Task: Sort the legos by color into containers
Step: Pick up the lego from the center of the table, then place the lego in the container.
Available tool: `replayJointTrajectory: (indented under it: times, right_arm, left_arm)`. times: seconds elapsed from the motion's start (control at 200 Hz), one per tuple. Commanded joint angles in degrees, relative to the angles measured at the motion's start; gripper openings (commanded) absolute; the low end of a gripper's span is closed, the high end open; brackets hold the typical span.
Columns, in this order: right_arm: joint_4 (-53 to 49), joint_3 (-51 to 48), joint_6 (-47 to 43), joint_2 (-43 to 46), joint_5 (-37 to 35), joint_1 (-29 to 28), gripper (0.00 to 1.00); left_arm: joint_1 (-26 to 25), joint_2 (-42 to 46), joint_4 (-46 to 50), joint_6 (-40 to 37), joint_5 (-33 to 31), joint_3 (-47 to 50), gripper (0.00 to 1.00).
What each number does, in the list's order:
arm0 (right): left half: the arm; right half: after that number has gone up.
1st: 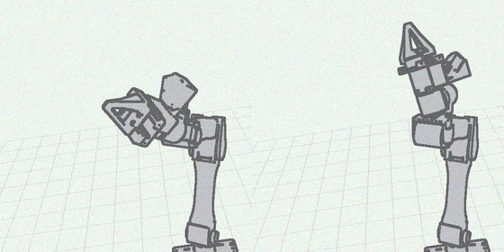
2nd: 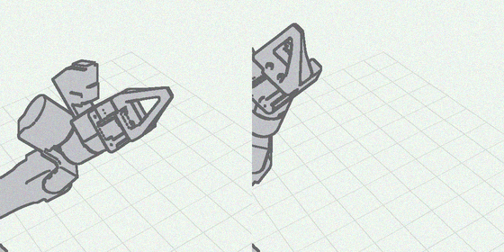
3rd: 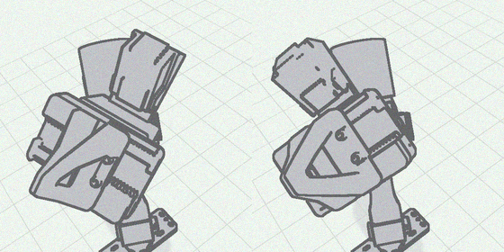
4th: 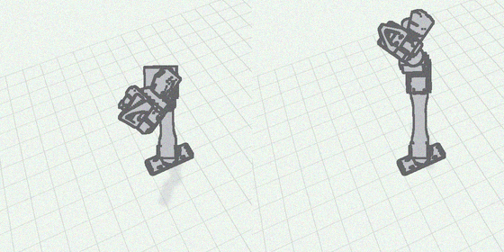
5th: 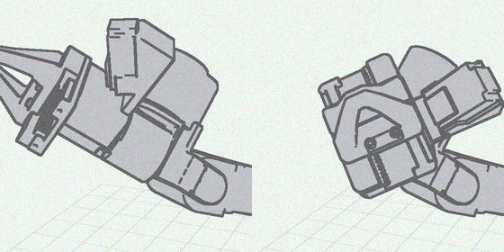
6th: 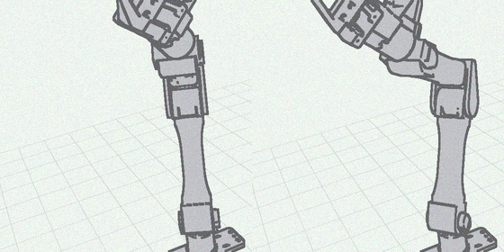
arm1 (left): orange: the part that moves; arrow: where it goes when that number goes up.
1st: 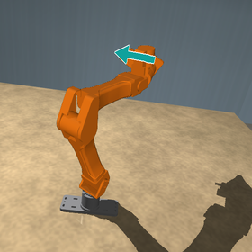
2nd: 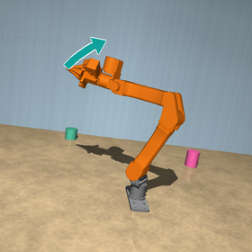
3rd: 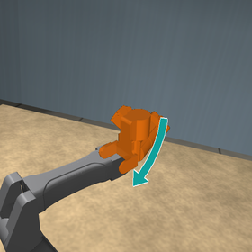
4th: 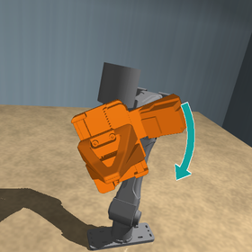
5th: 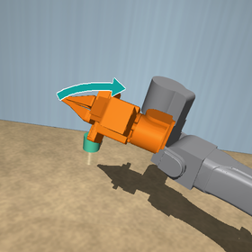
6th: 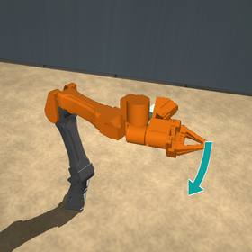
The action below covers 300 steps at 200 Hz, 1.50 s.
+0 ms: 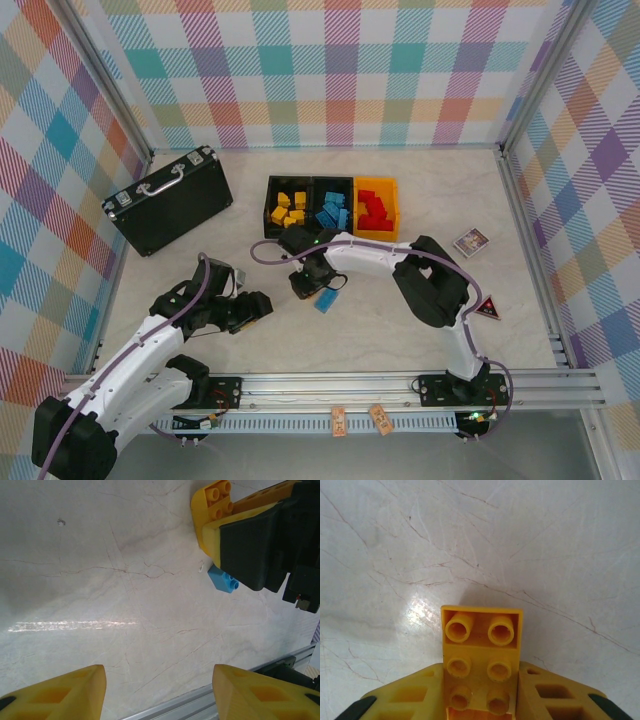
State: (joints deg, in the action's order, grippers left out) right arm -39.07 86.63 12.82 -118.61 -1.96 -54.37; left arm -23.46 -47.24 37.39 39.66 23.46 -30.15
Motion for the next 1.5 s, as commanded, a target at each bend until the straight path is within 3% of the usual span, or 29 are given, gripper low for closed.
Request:
replayJointTrajectory:
  times: [0.0,0.4,0.765,0.97,1.215,1.495]
  right_arm:
    - [-1.0,1.0,0.0,-2.5,-1.0,-0.3,0.27]
    - [-1.3,2.4,0.6,1.1,-0.4,0.1,0.25]
    - [-6.5,14.9,3.0,3.0,0.6,4.9,0.25]
    - [-10.5,29.5,6.6,-3.9,0.8,8.9,0.25]
    - [-18.3,53.2,8.7,-18.9,-0.6,11.9,0.26]
    - [-15.9,63.2,9.6,-27.2,0.0,13.5,0.26]
  left_arm:
    - [0.6,0.2,1.0,0.6,-0.3,0.7,0.58]
    - [0.6,0.5,1.2,0.5,-0.7,0.6,0.58]
    - [0.7,1.7,1.7,1.1,-2.9,0.0,0.58]
    - [0.6,1.8,1.0,1.2,-4.3,-1.7,0.58]
    - [0.6,1.5,0.7,1.2,-4.7,-2.3,0.58]
    - [0.6,0.5,0.5,1.0,-4.8,-2.4,0.58]
